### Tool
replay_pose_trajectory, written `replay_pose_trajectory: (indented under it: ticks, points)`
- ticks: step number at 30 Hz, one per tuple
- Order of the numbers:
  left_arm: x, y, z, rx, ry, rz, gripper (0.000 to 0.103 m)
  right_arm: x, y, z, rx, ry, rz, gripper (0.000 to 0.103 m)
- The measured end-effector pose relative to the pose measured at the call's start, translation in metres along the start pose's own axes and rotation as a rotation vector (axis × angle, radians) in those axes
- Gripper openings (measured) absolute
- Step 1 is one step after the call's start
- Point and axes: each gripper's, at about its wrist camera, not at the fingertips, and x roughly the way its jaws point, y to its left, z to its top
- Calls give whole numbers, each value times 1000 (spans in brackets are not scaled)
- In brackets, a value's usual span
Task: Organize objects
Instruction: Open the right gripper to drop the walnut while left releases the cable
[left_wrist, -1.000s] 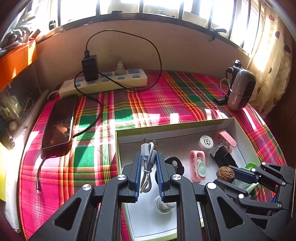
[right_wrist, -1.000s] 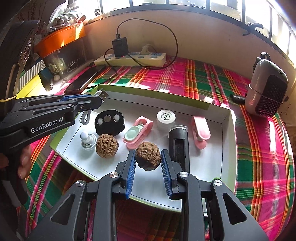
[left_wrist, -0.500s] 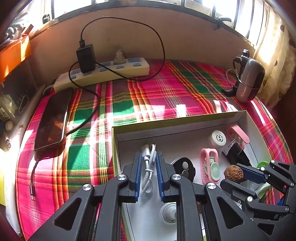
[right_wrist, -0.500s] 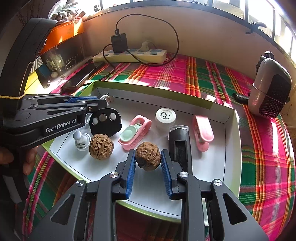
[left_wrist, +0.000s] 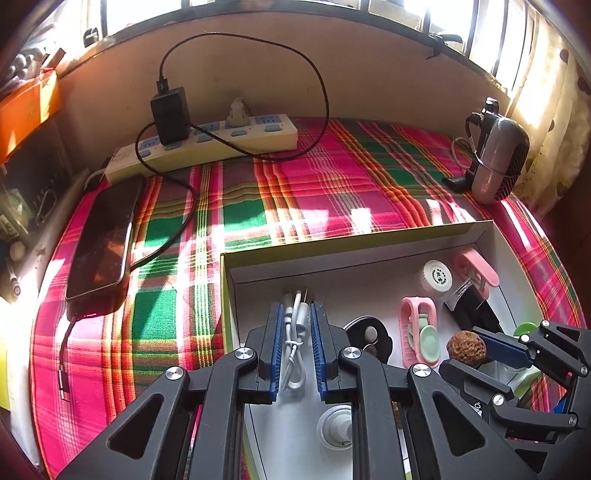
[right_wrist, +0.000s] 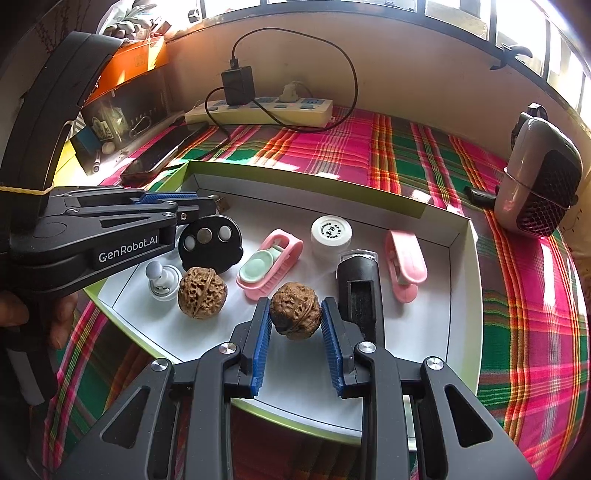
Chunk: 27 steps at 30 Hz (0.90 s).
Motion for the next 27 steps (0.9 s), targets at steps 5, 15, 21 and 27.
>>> replay_pose_trajectory:
  ticks: [5,15,21,27]
  points:
    - [1,-1,0,0,6,-1,14,0,1,0,1,-1,-4,29]
    - [-3,-4,-1,4,5,22,18,-2,1,-1,11,-6,-24,34]
    - [-9,-6,-4,12,-4,42,21,-6,1,-1,21,-18,-26,40]
    - [-19,-6,-7,10,-26,57,21,-15,1,-3,29,-37,-27,41]
